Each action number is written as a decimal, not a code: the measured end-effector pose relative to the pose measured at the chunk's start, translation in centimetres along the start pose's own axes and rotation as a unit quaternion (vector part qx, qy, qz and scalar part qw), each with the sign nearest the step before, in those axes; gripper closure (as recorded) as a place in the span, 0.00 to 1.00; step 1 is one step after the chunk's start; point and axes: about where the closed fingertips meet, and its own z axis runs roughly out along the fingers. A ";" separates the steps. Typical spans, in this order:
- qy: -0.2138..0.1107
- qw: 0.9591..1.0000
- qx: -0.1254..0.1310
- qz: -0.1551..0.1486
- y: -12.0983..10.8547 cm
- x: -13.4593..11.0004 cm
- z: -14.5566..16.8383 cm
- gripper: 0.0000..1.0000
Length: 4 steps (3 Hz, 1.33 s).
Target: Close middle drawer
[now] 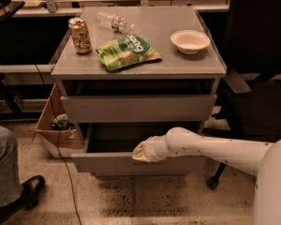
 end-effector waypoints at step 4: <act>-0.046 0.995 0.054 -0.066 -9.0 -2.9 5.0 0.00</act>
Offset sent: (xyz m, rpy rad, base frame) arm 0.1920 0.0586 0.0408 0.1027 -0.3243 0.0545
